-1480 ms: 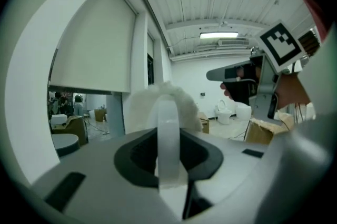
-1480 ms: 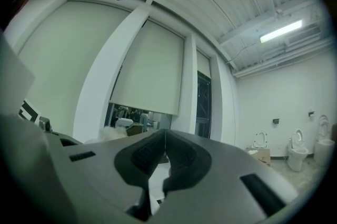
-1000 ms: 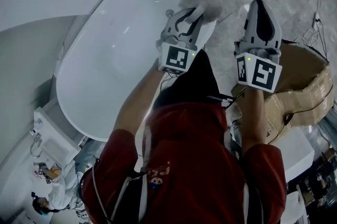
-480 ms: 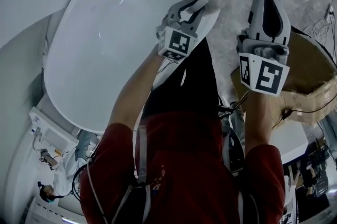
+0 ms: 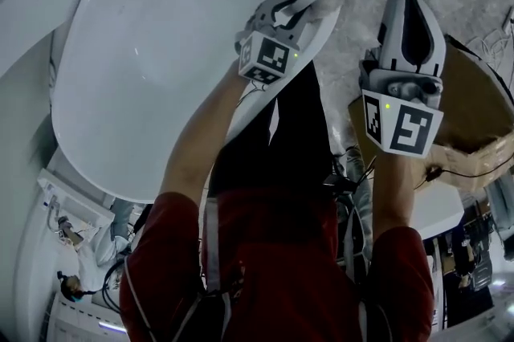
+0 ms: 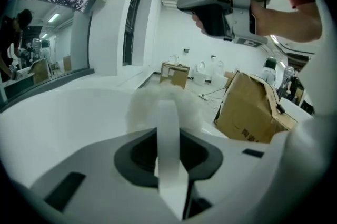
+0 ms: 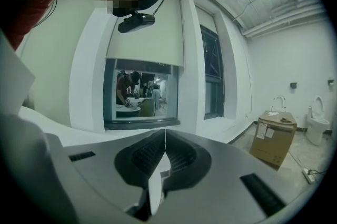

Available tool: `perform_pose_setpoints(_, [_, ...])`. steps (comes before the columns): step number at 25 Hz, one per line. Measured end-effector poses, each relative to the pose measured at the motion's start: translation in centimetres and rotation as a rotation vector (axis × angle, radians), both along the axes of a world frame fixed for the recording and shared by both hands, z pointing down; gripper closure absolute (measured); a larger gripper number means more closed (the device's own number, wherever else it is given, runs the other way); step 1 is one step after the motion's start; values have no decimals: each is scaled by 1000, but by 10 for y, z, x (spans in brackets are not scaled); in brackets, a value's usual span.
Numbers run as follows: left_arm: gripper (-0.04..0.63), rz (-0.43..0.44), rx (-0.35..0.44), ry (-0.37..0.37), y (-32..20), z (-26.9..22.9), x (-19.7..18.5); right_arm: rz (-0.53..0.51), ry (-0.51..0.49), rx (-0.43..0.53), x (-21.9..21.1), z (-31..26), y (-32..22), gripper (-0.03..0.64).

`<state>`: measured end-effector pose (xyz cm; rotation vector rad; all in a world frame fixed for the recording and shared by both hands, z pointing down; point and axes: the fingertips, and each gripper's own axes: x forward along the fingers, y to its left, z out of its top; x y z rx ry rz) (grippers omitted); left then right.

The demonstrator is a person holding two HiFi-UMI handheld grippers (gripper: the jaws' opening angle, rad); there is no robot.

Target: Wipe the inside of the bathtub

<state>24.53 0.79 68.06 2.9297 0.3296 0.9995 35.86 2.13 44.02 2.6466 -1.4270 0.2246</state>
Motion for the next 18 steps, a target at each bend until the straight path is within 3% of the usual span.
perform_pose_setpoints(7, [503,-10,-26,-23,-3,30,0,-30,-27,45,2,29,-16,604])
perform_pose_setpoints(18, [503,-115,-52,-106,-20,110,-8,-209,0,111,-19,80,-88,604])
